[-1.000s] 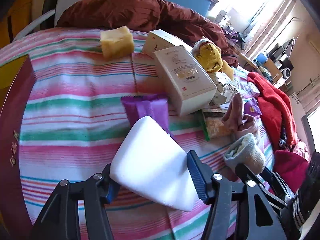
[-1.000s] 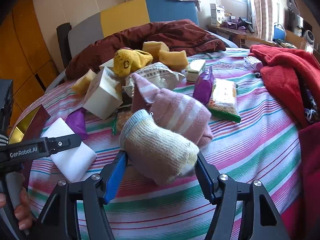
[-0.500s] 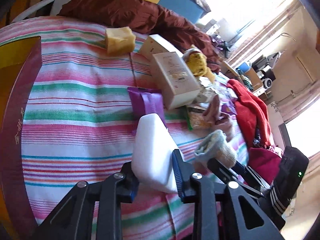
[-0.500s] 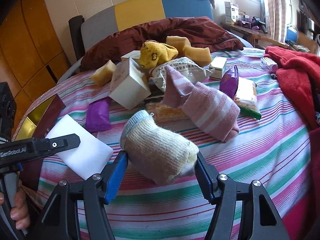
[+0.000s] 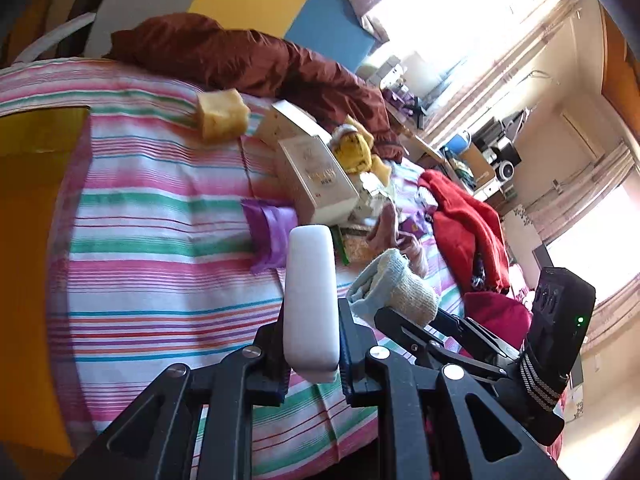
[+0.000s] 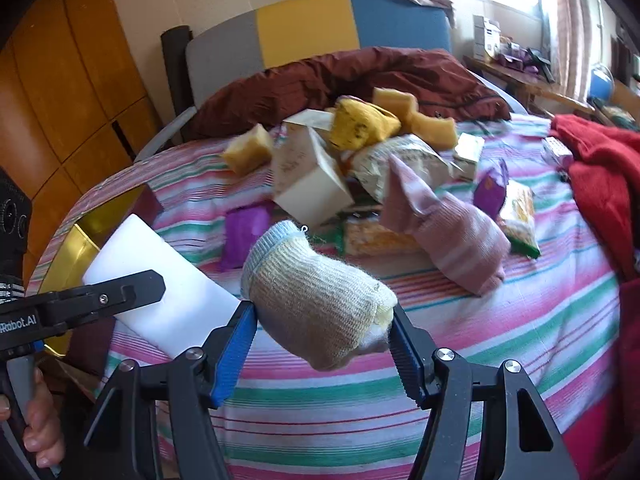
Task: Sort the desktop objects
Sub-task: 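Carry both items into the gold tray and open both tools to release, then move both tools back from the tray to the pile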
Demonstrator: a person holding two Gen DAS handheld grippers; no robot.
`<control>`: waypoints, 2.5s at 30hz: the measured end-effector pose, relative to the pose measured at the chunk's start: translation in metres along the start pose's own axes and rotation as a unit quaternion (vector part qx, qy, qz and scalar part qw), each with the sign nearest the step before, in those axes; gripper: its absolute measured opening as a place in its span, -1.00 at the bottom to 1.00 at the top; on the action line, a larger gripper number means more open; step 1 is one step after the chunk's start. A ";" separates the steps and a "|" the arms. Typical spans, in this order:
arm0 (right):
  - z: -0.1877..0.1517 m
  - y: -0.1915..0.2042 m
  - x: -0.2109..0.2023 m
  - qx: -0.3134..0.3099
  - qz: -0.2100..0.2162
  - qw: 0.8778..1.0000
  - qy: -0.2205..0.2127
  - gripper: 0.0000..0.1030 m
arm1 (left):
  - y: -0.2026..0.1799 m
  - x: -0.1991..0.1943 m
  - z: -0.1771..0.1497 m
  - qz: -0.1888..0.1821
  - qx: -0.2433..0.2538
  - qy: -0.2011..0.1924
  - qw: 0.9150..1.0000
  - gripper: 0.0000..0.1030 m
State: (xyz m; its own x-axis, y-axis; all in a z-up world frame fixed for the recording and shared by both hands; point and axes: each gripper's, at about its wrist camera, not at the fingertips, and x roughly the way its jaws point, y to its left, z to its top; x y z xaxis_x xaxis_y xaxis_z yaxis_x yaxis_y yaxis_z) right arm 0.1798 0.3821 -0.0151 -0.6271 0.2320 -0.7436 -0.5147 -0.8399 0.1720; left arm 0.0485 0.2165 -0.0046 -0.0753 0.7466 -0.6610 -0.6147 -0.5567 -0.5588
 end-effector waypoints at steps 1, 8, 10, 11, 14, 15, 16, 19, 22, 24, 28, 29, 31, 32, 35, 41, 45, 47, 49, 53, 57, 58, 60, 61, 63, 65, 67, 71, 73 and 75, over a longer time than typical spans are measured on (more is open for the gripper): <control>0.003 0.006 -0.001 -0.006 0.003 1.000 -0.001 0.27 | 0.003 -0.005 0.000 0.000 -0.003 -0.005 1.000 -0.66; 0.025 0.060 0.002 -0.052 0.040 0.998 -0.007 0.26 | 0.038 -0.053 0.007 0.018 -0.032 -0.048 0.998 -0.66; 0.030 0.079 0.005 -0.068 0.050 0.996 -0.007 0.27 | 0.055 -0.070 0.010 0.026 -0.047 -0.063 0.997 -0.66; 0.034 0.090 0.007 -0.078 0.057 0.995 -0.007 0.26 | 0.062 -0.077 0.012 0.031 -0.052 -0.069 0.996 -0.66; 0.046 0.125 0.014 -0.100 0.084 0.991 -0.004 0.27 | 0.090 -0.102 0.019 0.056 -0.070 -0.092 0.992 -0.66; 0.051 0.138 0.017 -0.105 0.093 0.990 -0.003 0.26 | 0.099 -0.109 0.020 0.062 -0.076 -0.098 0.990 -0.66; 0.057 0.152 0.021 -0.113 0.103 0.988 -0.001 0.27 | 0.109 -0.115 0.022 0.069 -0.083 -0.102 0.989 -0.66; 0.067 0.188 0.033 -0.138 0.120 0.983 0.005 0.27 | 0.140 -0.134 0.028 0.096 -0.101 -0.113 0.984 -0.66; 0.073 0.227 0.052 -0.158 0.138 0.977 0.025 0.26 | 0.169 -0.146 0.034 0.125 -0.112 -0.114 0.979 -0.66; 0.076 0.250 0.067 -0.162 0.153 0.974 0.043 0.27 | 0.188 -0.152 0.040 0.146 -0.116 -0.113 0.976 -0.66; 0.080 0.284 0.100 -0.160 0.163 0.970 0.088 0.27 | 0.225 -0.157 0.054 0.174 -0.126 -0.094 0.972 -0.65; 0.082 0.289 0.109 -0.158 0.164 0.969 0.098 0.27 | 0.235 -0.157 0.059 0.177 -0.129 -0.088 0.972 -0.65; 0.083 0.299 0.124 -0.149 0.164 0.968 0.119 0.27 | 0.247 -0.154 0.066 0.190 -0.136 -0.076 0.969 -0.65; 0.084 0.302 0.130 -0.147 0.163 0.967 0.126 0.27 | 0.254 -0.154 0.070 0.191 -0.141 -0.071 0.969 -0.65; 0.084 0.314 0.147 -0.146 0.158 0.967 0.139 0.27 | 0.268 -0.156 0.080 0.207 -0.156 -0.070 0.963 -0.55; 0.088 0.331 0.163 -0.132 0.166 0.967 0.139 0.32 | 0.276 -0.160 0.102 0.290 -0.151 -0.047 0.944 0.29; 0.091 0.342 0.154 -0.138 0.190 0.965 0.121 0.37 | 0.275 -0.189 0.104 0.271 -0.164 -0.106 0.943 0.29; 0.090 0.344 0.143 -0.150 0.191 0.964 0.106 0.40 | 0.274 -0.206 0.099 0.268 -0.182 -0.135 0.936 0.29; 0.086 0.341 0.135 -0.153 0.186 0.966 0.099 0.41 | 0.272 -0.217 0.090 0.271 -0.200 -0.159 0.928 0.29; 0.081 0.328 0.132 -0.123 0.205 0.964 0.118 0.41 | 0.262 -0.223 0.072 0.264 -0.214 -0.181 0.923 0.29; 0.074 0.319 0.120 -0.107 0.221 0.963 0.115 0.41 | 0.245 -0.217 0.052 0.256 -0.213 -0.191 0.923 0.29; 0.073 0.317 0.115 -0.106 0.226 0.962 0.112 0.41 | 0.239 -0.215 0.048 0.254 -0.210 -0.192 0.925 0.29; 0.071 0.313 0.104 -0.111 0.231 0.961 0.102 0.52 | 0.226 -0.208 0.040 0.242 -0.197 -0.189 0.931 0.29; 0.069 0.311 0.098 -0.116 0.231 0.961 0.098 0.54 | 0.219 -0.203 0.038 0.236 -0.188 -0.185 0.935 0.31; 0.069 0.308 0.089 -0.128 0.230 0.961 0.089 0.56 | 0.207 -0.191 0.036 0.234 -0.167 -0.171 0.943 0.39; 0.069 0.301 0.078 -0.134 0.226 0.962 0.075 0.56 | 0.195 -0.181 0.034 0.232 -0.147 -0.163 0.947 0.40; 0.071 0.289 0.069 -0.131 0.219 0.965 0.061 0.59 | 0.186 -0.175 0.032 0.217 -0.136 -0.164 0.953 0.41; 0.072 0.257 0.050 -0.110 0.204 0.972 0.032 0.63 | 0.168 -0.164 0.026 0.199 -0.127 -0.159 0.959 0.42; 0.071 0.242 0.040 -0.106 0.191 0.976 0.014 0.64 | 0.158 -0.160 0.025 0.196 -0.121 -0.157 0.960 0.42; 0.068 0.226 0.030 -0.105 0.174 0.979 -0.004 0.66 | 0.147 -0.153 0.023 0.189 -0.115 -0.153 0.963 0.43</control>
State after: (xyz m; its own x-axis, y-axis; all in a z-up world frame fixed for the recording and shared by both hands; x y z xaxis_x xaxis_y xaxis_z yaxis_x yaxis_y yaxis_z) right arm 0.0046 0.2331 0.0453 -0.7486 -0.0838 -0.6577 -0.1372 -0.9509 0.2773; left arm -0.0480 0.0284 0.0260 -0.5084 0.5276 -0.6806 -0.3099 -0.8495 -0.4271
